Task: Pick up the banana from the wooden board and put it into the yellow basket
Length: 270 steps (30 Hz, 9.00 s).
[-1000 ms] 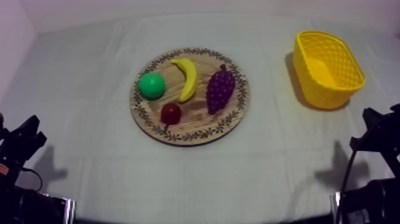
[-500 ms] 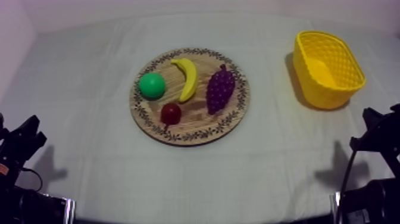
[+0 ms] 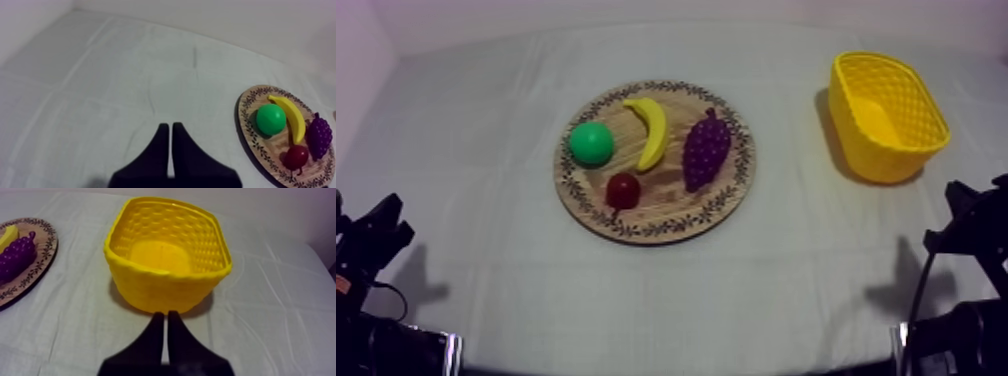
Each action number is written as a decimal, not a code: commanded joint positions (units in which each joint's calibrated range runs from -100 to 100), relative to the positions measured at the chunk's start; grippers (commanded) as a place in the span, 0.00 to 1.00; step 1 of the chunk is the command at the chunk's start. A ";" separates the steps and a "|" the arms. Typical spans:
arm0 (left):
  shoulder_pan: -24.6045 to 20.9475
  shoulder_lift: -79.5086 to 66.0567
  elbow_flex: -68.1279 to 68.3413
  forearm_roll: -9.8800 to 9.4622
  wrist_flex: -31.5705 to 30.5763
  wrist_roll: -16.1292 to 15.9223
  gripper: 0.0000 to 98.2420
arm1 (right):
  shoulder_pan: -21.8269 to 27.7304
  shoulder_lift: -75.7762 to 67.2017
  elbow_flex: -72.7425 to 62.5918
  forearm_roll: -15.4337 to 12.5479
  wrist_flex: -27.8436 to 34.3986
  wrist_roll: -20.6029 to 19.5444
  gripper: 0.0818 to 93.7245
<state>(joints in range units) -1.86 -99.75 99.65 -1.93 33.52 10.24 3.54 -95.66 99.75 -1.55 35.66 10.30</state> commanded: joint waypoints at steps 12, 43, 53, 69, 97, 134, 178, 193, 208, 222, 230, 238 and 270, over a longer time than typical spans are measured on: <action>0.02 0.00 0.01 0.00 0.02 0.02 0.00 | -1.13 1.60 -0.24 0.75 -1.15 0.79 0.00; 0.02 0.00 0.01 0.00 0.02 0.00 0.00 | -14.50 42.82 -63.15 3.79 24.46 -1.40 0.00; 0.02 0.00 0.01 0.00 0.02 0.00 0.00 | -22.25 52.84 -81.03 5.24 35.31 -3.10 0.00; 0.02 0.00 0.01 0.00 0.02 0.03 0.00 | -31.84 62.39 -89.71 8.32 42.99 -7.13 0.00; 0.02 0.00 0.01 0.00 0.02 -0.01 0.00 | -36.38 73.58 -94.29 11.22 44.64 -10.97 0.00; 0.02 0.00 0.01 0.00 0.02 0.00 0.00 | -39.80 114.66 -125.00 20.49 52.11 -29.54 0.00; 0.02 0.00 0.01 0.00 0.02 0.00 0.00 | -36.05 129.39 -124.54 14.46 45.14 -27.21 0.55; 0.02 0.00 0.01 0.00 0.02 0.00 0.00 | -34.23 144.87 -129.48 10.73 36.76 -23.93 0.55; 0.02 0.00 0.01 0.00 0.02 -0.01 0.00 | -33.48 153.92 -137.68 10.63 35.52 -23.74 0.32; 0.02 0.00 0.01 0.00 0.02 -0.01 0.00 | -33.47 146.37 -133.44 12.44 36.76 -24.81 0.09; 0.02 0.00 0.01 0.00 0.02 -0.01 0.00 | -33.35 130.91 -126.48 15.39 39.73 -24.72 0.09; 0.02 0.00 0.01 0.00 0.02 0.00 0.00 | -32.31 114.08 -114.37 20.25 40.11 -24.73 0.09; 0.02 0.00 0.01 0.00 0.02 -0.01 0.00 | -5.71 82.83 -76.73 23.24 25.73 -17.58 0.09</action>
<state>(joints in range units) -1.86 -99.75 99.65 -1.93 33.55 10.23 -3.72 -13.35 22.20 22.03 61.92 -6.72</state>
